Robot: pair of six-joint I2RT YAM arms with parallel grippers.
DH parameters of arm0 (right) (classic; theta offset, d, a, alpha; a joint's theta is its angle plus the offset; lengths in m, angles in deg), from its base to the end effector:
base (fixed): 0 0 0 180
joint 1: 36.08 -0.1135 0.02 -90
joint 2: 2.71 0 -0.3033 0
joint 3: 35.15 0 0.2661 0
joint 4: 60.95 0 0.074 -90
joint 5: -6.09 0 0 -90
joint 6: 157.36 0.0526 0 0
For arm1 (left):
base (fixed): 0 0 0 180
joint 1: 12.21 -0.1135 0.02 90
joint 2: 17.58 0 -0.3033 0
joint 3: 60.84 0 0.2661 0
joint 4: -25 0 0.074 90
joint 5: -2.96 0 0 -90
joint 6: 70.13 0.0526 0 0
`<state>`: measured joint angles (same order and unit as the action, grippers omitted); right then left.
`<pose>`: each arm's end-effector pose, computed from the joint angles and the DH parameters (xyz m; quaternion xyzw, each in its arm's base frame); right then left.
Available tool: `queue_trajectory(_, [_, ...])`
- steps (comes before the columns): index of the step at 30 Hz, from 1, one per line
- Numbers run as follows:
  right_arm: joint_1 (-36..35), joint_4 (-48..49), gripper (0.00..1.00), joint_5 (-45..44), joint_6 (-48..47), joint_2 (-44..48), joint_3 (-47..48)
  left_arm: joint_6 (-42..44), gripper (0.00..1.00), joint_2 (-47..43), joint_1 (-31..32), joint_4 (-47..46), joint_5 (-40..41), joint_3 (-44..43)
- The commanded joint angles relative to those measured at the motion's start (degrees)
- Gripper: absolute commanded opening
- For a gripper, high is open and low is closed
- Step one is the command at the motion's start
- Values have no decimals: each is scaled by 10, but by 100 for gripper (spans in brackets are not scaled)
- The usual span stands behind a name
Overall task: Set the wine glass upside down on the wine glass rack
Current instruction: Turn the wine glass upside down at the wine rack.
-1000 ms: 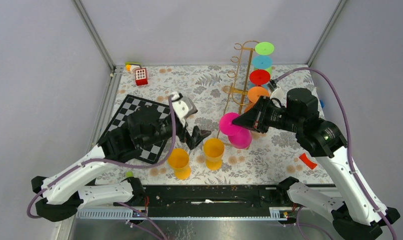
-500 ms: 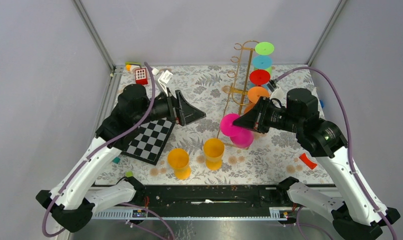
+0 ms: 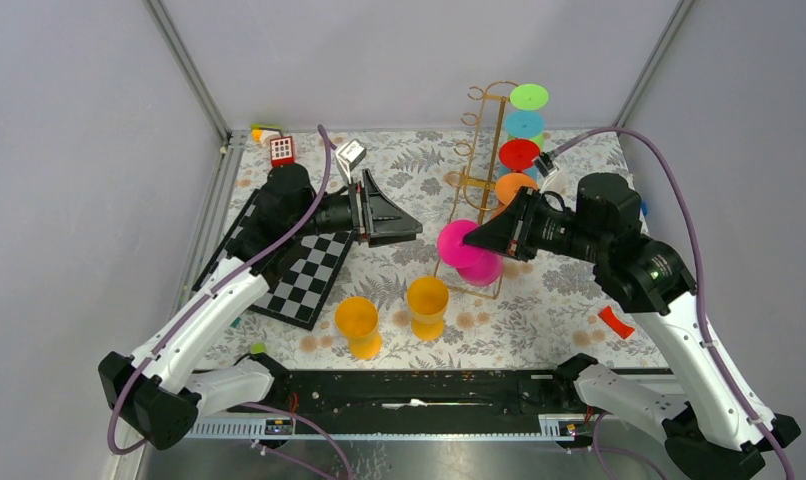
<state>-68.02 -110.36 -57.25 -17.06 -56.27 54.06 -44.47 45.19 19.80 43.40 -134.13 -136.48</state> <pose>0.1348 0.1119 0.4838 -0.0184 0.7784 0.5317 0.3332 0.1915 -0.1652 0.4319 0.0689 0.7267 -0.6564 0.1905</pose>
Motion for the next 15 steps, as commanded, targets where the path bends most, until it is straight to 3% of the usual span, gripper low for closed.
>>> queue_trajectory(1, [-4, 46, 0, 21, -2, -9, 27, -50, 63, 11, 11, -93, -56, -7])
queue_trajectory(15, [-4, 70, 0, 42, 2, -27, 35, -84, 35, 55, 54, -158, -56, -23])
